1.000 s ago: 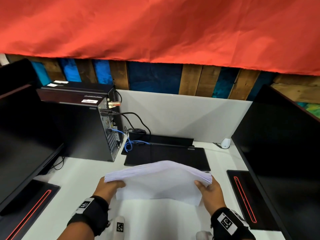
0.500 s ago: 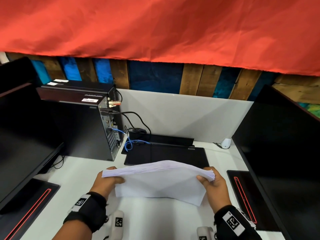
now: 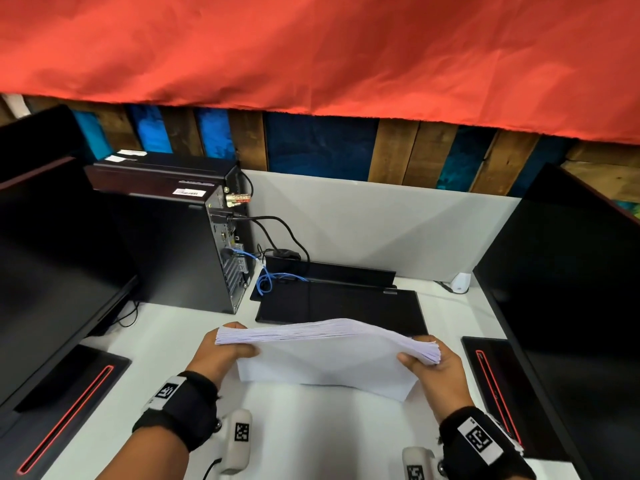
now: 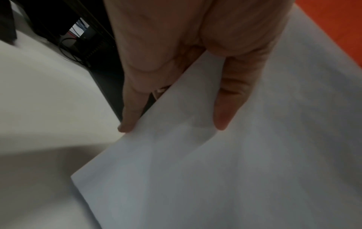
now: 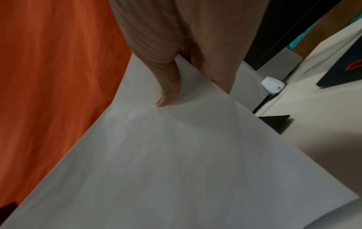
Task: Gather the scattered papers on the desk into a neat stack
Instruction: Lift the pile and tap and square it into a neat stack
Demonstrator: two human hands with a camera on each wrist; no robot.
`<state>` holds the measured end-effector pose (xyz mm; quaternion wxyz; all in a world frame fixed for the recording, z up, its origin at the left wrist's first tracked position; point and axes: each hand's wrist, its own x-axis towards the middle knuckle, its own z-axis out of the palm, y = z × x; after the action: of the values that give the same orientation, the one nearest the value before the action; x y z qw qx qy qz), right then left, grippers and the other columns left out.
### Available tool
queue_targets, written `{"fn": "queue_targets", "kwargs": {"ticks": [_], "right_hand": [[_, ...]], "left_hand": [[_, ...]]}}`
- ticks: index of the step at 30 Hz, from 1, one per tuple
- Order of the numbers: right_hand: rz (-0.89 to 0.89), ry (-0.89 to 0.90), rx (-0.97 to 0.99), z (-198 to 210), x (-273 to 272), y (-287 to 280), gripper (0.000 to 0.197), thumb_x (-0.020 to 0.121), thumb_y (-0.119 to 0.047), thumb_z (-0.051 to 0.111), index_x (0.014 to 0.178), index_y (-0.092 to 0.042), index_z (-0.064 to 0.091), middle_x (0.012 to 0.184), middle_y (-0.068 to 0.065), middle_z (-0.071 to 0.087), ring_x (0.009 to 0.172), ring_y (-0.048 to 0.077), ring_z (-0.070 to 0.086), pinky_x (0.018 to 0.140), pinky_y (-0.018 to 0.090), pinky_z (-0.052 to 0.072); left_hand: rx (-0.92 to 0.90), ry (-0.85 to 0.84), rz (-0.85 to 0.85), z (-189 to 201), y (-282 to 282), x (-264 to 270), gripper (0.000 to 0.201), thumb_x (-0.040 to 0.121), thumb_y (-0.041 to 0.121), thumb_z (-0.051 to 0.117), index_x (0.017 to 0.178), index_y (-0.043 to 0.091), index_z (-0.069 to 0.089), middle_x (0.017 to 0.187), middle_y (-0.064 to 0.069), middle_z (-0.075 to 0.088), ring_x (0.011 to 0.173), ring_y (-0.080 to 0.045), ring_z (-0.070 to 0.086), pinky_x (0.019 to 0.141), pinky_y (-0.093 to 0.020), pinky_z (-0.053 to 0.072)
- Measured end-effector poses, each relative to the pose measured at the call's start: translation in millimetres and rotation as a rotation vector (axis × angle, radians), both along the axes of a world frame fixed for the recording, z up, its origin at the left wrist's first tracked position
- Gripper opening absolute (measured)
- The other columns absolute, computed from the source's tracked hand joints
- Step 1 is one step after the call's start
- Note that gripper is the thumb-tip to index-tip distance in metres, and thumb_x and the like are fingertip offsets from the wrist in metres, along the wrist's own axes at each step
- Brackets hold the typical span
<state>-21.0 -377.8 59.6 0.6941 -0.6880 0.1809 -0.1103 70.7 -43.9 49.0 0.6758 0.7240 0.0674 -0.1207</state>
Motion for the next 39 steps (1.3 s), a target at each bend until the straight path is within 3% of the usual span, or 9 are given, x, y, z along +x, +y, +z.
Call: {"fn": "queue_targets", "kwargs": {"ticks": [5,10,15,19,25,27,30,35,39], "right_hand": [[0.012,0.139,0.031,-9,-3,4,0.039,0.067,0.011,0.077,0.096,-0.012,0.066,0.09,0.006,0.073,0.083,0.022,0.069,0.074,0.03,0.054],[-0.032,0.075,0.05,0,-1,13,0.029,0.077,0.009,0.068,0.083,-0.02,0.064,0.085,0.005,0.07,0.076,0.019,0.066,0.071,0.029,0.054],[-0.03,0.024,0.028,6,-5,13,0.03,0.073,0.01,0.072,0.088,-0.015,0.065,0.084,0.002,0.071,0.076,0.015,0.067,0.069,0.021,0.054],[-0.003,0.09,0.003,-5,-6,11,0.039,0.066,0.011,0.077,0.097,-0.009,0.066,0.087,0.002,0.073,0.07,0.005,0.07,0.067,0.016,0.054],[-0.087,0.107,0.081,-9,1,19,0.019,0.081,0.003,0.066,0.099,-0.004,0.067,0.084,0.009,0.071,0.082,0.029,0.067,0.069,0.025,0.057],[-0.086,0.078,0.079,-3,1,18,0.019,0.082,0.003,0.066,0.098,-0.008,0.067,0.09,0.009,0.071,0.086,0.027,0.067,0.084,0.034,0.053],[-0.059,0.019,0.038,6,-1,13,0.025,0.077,0.004,0.07,0.094,-0.013,0.066,0.093,0.007,0.071,0.084,0.019,0.066,0.084,0.03,0.052],[0.023,0.003,-0.163,17,2,4,0.041,0.065,0.01,0.077,0.095,-0.014,0.061,0.092,0.006,0.065,0.082,0.016,0.062,0.068,0.005,0.05],[0.097,0.059,-0.693,30,1,7,0.036,0.071,-0.012,0.079,0.099,-0.027,0.063,0.099,-0.01,0.065,0.098,0.012,0.06,0.092,0.024,0.047]], "left_hand": [[0.057,0.06,0.039,-21,-1,-1,0.049,0.042,-0.002,0.076,0.09,-0.001,0.069,0.087,-0.016,0.07,0.086,-0.032,0.065,0.078,-0.032,0.049],[0.042,0.04,0.101,-16,-6,1,0.044,0.044,0.004,0.075,0.087,-0.002,0.071,0.092,-0.02,0.072,0.087,-0.032,0.067,0.086,-0.042,0.052],[0.073,-0.03,0.031,-11,2,0,0.031,0.049,0.006,0.073,0.077,-0.003,0.065,0.076,-0.013,0.064,0.074,-0.024,0.059,0.074,-0.034,0.042],[0.123,0.04,0.05,-21,1,-5,0.03,0.054,0.0,0.076,0.08,0.012,0.069,0.08,-0.008,0.068,0.079,-0.025,0.061,0.067,-0.028,0.046],[0.133,0.07,0.152,-11,-16,-9,0.021,0.068,-0.003,0.074,0.069,0.015,0.064,0.07,-0.002,0.062,0.066,-0.018,0.056,0.057,-0.023,0.039],[0.105,0.063,0.153,-7,-16,-4,0.02,0.065,-0.003,0.077,0.071,0.012,0.065,0.072,-0.004,0.065,0.072,-0.023,0.059,0.061,-0.024,0.042],[0.096,0.045,0.121,-7,-9,5,0.039,0.045,0.008,0.079,0.083,0.003,0.071,0.085,-0.014,0.071,0.083,-0.027,0.065,0.075,-0.031,0.049],[0.118,0.07,0.028,-13,-5,6,0.038,0.039,0.005,0.083,0.075,0.009,0.07,0.079,-0.008,0.07,0.08,-0.026,0.064,0.077,-0.037,0.049],[0.123,0.111,0.071,-13,-8,3,0.027,0.051,-0.002,0.081,0.067,0.012,0.066,0.076,-0.009,0.066,0.076,-0.024,0.06,0.072,-0.028,0.044]]}}
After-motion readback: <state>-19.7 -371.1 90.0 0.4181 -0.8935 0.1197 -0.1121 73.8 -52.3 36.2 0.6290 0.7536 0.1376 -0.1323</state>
